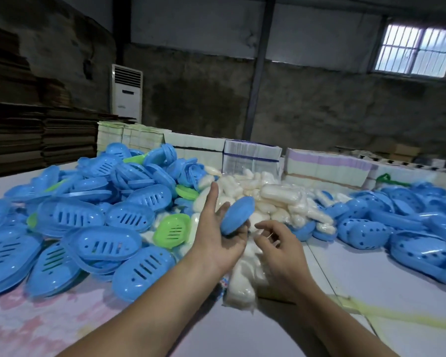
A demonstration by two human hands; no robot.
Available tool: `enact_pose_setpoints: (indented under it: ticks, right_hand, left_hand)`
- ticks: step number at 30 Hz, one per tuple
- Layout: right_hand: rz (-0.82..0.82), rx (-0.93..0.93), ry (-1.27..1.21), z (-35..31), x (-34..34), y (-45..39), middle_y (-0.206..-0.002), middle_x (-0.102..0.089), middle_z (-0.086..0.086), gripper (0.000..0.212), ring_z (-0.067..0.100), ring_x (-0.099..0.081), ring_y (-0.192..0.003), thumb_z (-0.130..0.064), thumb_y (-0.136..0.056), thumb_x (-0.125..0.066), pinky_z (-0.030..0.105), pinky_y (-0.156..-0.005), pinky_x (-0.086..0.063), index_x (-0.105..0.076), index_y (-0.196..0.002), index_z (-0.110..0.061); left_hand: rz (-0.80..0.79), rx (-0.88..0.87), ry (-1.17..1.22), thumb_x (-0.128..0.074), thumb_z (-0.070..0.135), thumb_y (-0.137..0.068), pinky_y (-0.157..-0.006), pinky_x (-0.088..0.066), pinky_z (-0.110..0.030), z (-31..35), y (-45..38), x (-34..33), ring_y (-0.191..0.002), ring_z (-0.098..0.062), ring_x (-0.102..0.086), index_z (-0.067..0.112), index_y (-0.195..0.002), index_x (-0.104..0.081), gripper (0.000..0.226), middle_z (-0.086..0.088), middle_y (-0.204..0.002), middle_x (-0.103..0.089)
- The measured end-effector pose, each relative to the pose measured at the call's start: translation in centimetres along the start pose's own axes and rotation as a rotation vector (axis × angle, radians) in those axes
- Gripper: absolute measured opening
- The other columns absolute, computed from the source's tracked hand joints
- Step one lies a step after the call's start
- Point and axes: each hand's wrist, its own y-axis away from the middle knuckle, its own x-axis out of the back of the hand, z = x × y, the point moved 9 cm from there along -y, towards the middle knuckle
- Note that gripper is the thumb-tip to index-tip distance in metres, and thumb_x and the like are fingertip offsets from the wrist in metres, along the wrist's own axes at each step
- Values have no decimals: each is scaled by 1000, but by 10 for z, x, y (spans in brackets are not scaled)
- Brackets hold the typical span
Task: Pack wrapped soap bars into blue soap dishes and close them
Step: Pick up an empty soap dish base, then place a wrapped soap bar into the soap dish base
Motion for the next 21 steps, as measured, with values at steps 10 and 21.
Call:
enact_pose_setpoints:
  ticks: [10, 21]
  right_hand:
    - [65, 9, 106, -8, 13, -10, -95, -62, -6, 29, 13, -58, -88, -13, -84, -65, 35, -81, -50, -62, -102, -36]
    - [-89, -89, 1092, 0, 15, -95, -155, -29, 4, 65, 33, -10, -146, -45, -94, -43, 62, -111, -15, -15, -151, -30]
  left_hand:
    - [-166, 130, 112, -86, 44, -51, -29, -33, -15, -15, 11, -13, -41, -8, -42, 10, -100, -55, 67, -4, -76, -47]
    - [-277, 288, 229, -85, 56, -47, -33, -41, -16, -30, 18, -19, -43, -11, -47, 1, -100, -60, 80, -7, -85, -51]
